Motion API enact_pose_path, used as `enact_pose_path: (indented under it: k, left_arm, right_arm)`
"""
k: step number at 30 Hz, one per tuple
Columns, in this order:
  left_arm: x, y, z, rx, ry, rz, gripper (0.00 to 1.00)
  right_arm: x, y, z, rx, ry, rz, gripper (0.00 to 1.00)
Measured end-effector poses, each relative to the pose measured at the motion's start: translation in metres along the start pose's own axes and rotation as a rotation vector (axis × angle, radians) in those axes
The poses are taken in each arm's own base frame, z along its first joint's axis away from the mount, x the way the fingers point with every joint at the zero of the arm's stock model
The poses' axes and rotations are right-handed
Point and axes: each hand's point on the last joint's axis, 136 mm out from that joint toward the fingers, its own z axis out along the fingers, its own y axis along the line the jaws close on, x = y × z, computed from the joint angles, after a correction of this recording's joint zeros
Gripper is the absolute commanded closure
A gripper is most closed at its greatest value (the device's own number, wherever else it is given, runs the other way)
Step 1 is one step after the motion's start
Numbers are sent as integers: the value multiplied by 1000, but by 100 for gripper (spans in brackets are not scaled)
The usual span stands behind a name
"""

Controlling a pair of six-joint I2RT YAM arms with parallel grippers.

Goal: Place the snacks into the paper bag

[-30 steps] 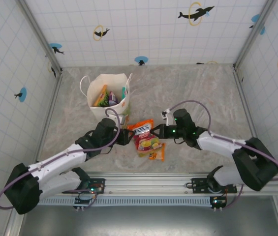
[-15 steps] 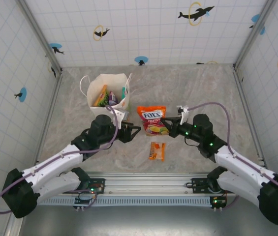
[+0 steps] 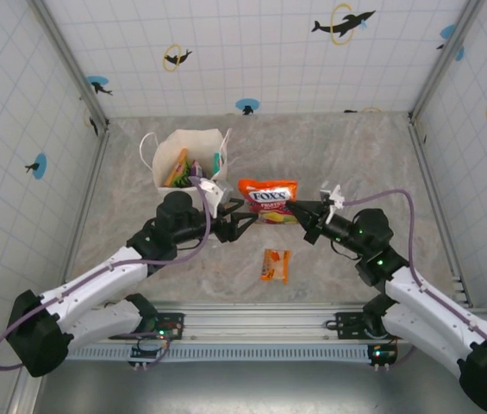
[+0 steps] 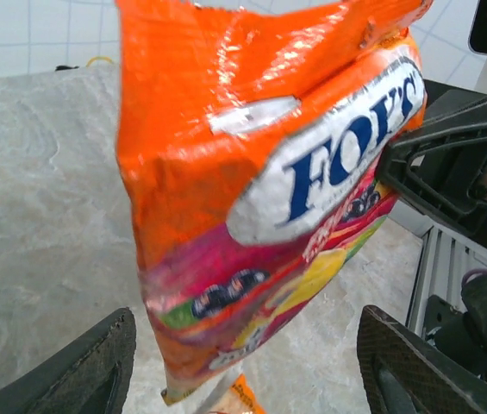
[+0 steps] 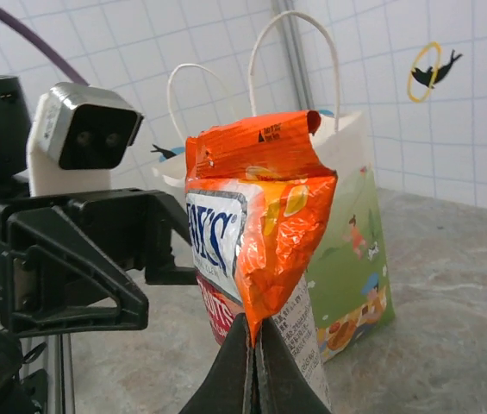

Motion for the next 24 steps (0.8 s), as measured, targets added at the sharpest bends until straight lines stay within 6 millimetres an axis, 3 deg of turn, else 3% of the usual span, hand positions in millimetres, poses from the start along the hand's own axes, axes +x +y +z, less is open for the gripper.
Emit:
enact_pose_path:
  k: [10,17,24]
  left_arm:
    - [-13,-15,-1,75,-49,87,30]
    - [-10,-28,-2,155,-38,129,34]
    - [-8,-39,0,229,-22,142,55]
  right_arm:
    - [-25,10,-12,-113,-102,1,100]
    - [-22,21,-9,-215,-83,46,100]
    - [-23,26,-8,-261,-82,73,100]
